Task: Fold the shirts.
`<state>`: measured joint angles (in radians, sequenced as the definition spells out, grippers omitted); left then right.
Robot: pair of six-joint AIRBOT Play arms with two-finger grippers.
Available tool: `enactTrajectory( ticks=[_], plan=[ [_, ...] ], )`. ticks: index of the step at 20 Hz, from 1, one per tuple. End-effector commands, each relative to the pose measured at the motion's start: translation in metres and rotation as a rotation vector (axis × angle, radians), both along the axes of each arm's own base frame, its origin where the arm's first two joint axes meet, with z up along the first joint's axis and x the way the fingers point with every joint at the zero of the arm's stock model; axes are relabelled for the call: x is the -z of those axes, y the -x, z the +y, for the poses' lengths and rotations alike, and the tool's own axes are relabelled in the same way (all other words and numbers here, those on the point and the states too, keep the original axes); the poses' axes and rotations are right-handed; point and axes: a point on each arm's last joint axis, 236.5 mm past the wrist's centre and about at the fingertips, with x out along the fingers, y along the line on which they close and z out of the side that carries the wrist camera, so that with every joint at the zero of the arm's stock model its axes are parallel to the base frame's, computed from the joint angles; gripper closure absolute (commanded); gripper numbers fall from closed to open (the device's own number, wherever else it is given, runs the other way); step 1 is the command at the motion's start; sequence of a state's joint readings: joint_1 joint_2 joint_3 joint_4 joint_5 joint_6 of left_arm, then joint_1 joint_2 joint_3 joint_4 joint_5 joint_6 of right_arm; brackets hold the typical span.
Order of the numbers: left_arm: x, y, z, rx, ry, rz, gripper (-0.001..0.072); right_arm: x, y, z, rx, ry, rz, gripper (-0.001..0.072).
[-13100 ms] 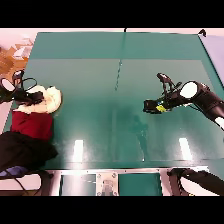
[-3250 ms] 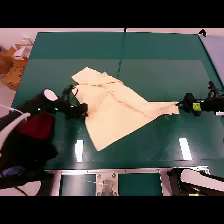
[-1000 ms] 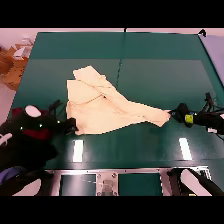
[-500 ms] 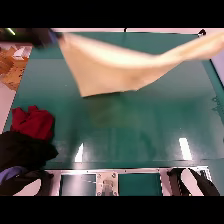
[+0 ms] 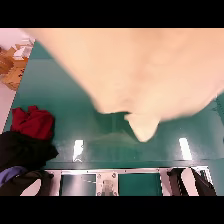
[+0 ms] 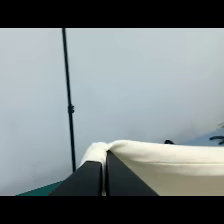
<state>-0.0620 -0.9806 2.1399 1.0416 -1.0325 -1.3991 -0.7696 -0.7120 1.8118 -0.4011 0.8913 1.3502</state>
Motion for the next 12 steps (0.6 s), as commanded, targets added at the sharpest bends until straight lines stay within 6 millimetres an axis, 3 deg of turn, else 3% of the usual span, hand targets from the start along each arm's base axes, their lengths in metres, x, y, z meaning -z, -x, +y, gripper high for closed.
enactTrajectory(
  ticks=[1,3,5,9,12],
  plan=[
    [0.018,-0.021,0.021,-0.109,-0.034,0.025,0.0681,0.009,-0.009,-0.017,0.044,-0.014,0.025,0.07],
    [0.051,-0.054,0.02,-0.11,-0.04,0.114,0.0681,0.042,-0.041,-0.041,0.031,-0.069,0.122,0.07],
    [0.097,-0.097,0.016,-0.102,-0.064,0.245,0.0681,0.086,-0.083,-0.067,-0.001,-0.117,0.232,0.07],
    [0.222,-0.199,0.005,-0.073,-0.116,0.563,0.0681,0.204,-0.195,-0.083,-0.139,-0.186,0.487,0.07],
    [0.313,-0.264,0.0,-0.069,-0.1,0.732,0.0681,0.303,-0.281,-0.093,-0.163,-0.267,0.663,0.07]
  ],
)
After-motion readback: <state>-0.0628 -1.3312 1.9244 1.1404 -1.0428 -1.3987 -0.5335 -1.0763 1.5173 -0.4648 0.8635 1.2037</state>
